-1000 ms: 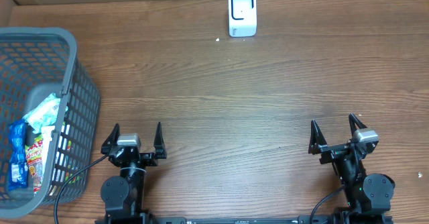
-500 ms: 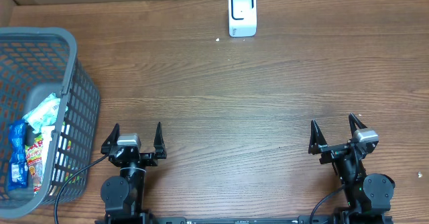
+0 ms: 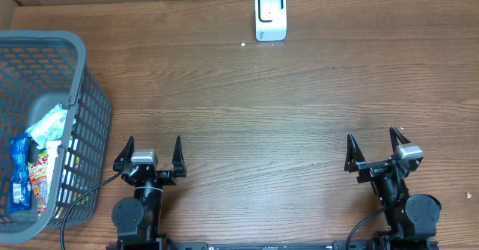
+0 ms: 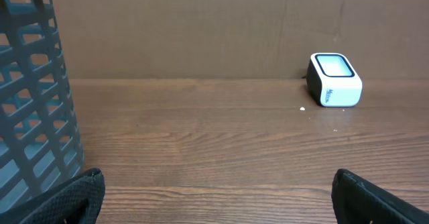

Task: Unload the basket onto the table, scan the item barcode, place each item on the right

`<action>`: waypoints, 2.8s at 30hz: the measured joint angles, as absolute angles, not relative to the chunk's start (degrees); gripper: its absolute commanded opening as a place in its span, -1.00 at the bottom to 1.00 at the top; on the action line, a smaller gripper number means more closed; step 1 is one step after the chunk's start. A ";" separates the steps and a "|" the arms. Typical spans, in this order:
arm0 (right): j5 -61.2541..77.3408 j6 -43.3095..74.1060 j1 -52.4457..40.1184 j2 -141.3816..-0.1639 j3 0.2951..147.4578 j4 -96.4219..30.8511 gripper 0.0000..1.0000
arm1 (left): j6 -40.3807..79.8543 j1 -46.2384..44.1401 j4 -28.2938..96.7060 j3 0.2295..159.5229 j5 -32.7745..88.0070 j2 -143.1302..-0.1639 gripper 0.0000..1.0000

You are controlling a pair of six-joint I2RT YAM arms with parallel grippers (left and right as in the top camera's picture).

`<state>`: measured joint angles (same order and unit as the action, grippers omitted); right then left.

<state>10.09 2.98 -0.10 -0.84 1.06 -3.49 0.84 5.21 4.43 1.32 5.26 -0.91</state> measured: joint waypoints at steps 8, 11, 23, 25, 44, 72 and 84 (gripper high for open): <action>12.03 3.01 -0.10 -0.84 1.06 -0.82 1.00 | 0.84 5.21 4.40 1.30 5.34 -0.91 1.00; 12.97 3.01 -0.10 -0.84 1.06 -0.80 1.00 | 0.86 5.21 4.43 1.32 5.34 -0.91 1.00; 16.12 3.05 -0.10 -0.86 5.56 -5.13 1.00 | 0.54 5.21 12.01 8.25 6.37 -1.96 1.00; 16.34 3.03 -0.10 -1.19 8.10 -6.28 1.00 | -0.19 5.21 12.45 12.64 7.33 -4.69 1.00; 23.55 3.05 -0.10 -31.14 40.73 -23.99 1.00 | -0.64 5.21 45.65 64.88 19.49 -51.11 0.99; 29.47 2.98 -0.10 -73.10 87.96 -64.53 1.00 | 2.81 6.39 90.56 125.36 16.08 -85.69 1.00; 29.78 3.01 -0.10 -76.58 87.96 -66.57 1.00 | 13.56 34.74 96.60 124.84 1.45 -86.13 1.00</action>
